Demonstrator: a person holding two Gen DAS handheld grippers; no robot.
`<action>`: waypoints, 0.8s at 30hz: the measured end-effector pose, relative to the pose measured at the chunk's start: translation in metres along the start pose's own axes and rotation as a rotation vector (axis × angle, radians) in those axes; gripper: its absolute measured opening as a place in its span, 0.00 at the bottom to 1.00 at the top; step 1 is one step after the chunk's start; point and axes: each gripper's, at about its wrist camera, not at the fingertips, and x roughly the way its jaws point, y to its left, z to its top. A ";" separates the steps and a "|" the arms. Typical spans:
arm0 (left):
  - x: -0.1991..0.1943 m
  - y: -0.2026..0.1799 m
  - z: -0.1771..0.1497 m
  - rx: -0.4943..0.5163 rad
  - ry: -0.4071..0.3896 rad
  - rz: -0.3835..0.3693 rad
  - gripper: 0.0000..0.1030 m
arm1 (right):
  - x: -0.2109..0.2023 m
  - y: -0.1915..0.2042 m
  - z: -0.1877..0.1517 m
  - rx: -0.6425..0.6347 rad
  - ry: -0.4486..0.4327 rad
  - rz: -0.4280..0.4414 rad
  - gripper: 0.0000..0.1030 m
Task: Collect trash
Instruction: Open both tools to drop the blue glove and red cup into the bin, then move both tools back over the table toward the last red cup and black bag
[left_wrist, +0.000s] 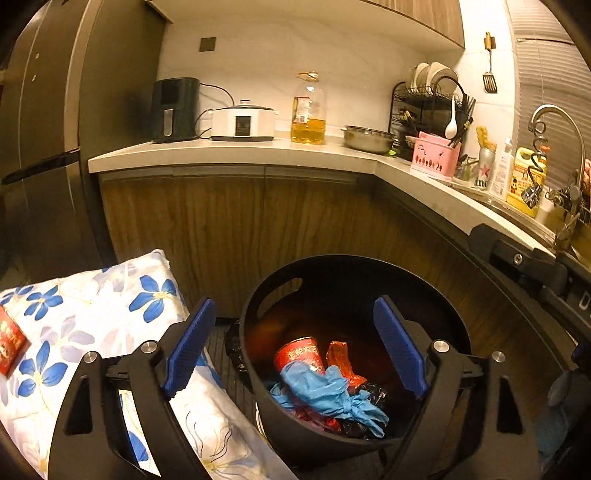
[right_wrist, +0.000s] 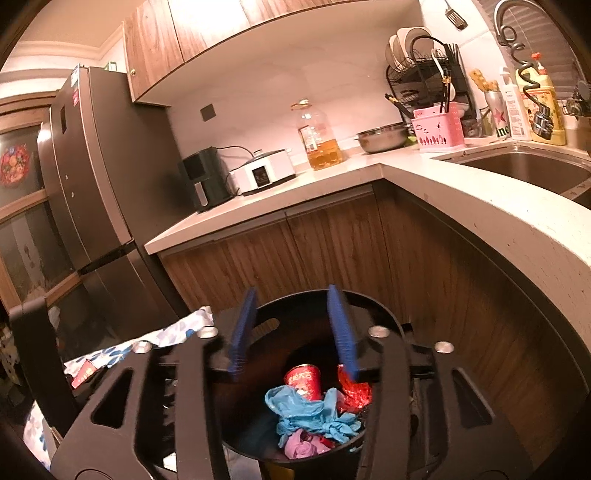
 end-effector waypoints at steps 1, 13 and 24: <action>-0.001 0.002 -0.001 -0.003 0.001 0.004 0.82 | -0.001 0.000 -0.001 0.001 0.001 0.001 0.52; -0.045 0.045 -0.013 -0.089 0.003 0.218 0.84 | -0.019 0.016 -0.021 -0.016 0.043 -0.014 0.82; -0.089 0.068 -0.024 -0.112 -0.020 0.312 0.84 | -0.046 0.051 -0.041 -0.081 0.028 -0.046 0.83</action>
